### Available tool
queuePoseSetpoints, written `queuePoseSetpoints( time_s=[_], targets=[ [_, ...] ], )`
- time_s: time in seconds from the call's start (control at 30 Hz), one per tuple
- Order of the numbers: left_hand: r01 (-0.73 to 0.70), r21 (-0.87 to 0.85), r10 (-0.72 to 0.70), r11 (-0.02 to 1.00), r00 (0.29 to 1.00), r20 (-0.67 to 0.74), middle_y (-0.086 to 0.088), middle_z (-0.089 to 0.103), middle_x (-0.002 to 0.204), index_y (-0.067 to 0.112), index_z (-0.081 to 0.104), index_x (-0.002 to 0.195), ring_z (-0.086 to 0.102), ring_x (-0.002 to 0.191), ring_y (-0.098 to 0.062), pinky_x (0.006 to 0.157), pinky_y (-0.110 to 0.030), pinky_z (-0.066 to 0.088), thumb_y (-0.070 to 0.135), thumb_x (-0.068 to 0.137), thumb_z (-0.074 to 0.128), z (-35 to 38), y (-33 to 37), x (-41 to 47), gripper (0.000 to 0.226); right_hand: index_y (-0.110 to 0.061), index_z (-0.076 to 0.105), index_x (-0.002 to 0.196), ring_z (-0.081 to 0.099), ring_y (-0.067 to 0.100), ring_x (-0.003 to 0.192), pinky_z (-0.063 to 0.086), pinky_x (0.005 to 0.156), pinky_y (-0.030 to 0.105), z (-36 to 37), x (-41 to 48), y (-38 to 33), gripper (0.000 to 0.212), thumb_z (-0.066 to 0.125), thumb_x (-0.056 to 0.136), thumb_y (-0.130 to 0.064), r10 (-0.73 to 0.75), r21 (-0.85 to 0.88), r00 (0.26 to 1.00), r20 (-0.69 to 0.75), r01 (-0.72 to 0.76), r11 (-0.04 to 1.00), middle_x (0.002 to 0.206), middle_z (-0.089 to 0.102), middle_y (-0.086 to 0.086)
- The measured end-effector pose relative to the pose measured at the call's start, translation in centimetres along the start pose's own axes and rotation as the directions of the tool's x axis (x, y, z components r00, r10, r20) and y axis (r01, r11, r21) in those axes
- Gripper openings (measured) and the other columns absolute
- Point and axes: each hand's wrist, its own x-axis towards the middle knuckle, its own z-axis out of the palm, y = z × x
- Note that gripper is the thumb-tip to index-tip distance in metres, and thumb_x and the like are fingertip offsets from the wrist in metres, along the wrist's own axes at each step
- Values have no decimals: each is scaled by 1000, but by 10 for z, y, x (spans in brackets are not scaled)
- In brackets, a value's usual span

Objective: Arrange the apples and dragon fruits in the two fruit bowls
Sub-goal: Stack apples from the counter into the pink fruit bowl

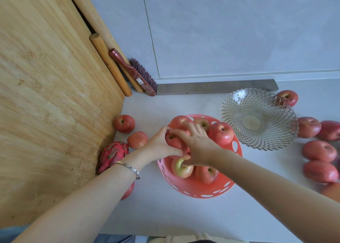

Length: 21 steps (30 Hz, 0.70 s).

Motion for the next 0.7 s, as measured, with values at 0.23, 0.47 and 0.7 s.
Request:
queuePoseSetpoints(
  time_s=[0.23,0.47,0.7],
  targets=[
    [-7,-22,8,1000,999,38,11,57,106,31,47,106,56,101,-9,87,-24,48,57,50,68,-7,2,-2,65,-24,51,121,47,30,111,43,93,39,18,-3,-13,70,67,57,-48,122,298,976,-178,-65,952,120,49,2],
    [-171,258,193,951,979,-66,6,46,129,30,38,135,49,119,-14,101,-30,39,35,79,68,-10,13,25,63,-19,55,116,52,24,110,43,93,29,19,-30,23,77,77,46,-41,241,457,923,-301,-82,886,113,54,5],
    [-89,567,170,819,981,-91,1,45,128,39,36,134,55,114,-26,88,-34,43,46,69,71,7,22,36,74,-36,37,120,56,27,102,52,81,38,26,-46,33,83,71,45,-47,160,336,943,-292,-56,940,110,52,6]
  ],
)
